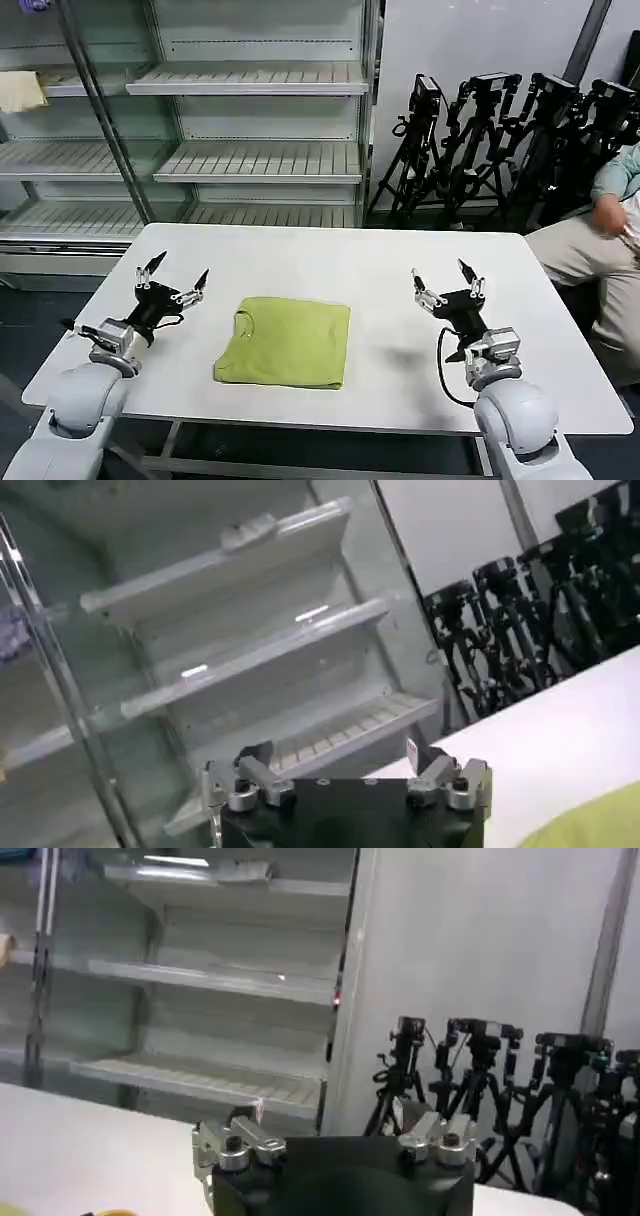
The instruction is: Fold and organize the clothes.
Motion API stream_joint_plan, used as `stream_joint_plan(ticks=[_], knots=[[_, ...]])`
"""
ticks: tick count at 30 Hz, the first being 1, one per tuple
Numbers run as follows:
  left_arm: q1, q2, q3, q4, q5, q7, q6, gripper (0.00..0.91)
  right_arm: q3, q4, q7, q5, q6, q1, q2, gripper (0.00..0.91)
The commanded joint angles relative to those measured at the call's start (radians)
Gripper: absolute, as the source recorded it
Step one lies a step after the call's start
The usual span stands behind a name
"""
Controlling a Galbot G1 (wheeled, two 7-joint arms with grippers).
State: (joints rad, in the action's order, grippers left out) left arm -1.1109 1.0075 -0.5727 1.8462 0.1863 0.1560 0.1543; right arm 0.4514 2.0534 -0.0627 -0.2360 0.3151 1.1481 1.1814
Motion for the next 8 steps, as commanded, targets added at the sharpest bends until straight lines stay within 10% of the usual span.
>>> stream_joint_plan(ticks=[1,8], knots=[[-0.032,0.005,-0.044,0.001,-0.036,0.039,-0.071,0.907,-0.048,-0.025,-0.027,0.04,-0.037,-0.021,0.011,0.907],[-0.047,0.004,-0.052,0.013,-0.041,0.047,-0.063,0.907,-0.08,-0.025,-0.044,0.106,-0.042,-0.032,0.025,0.907]])
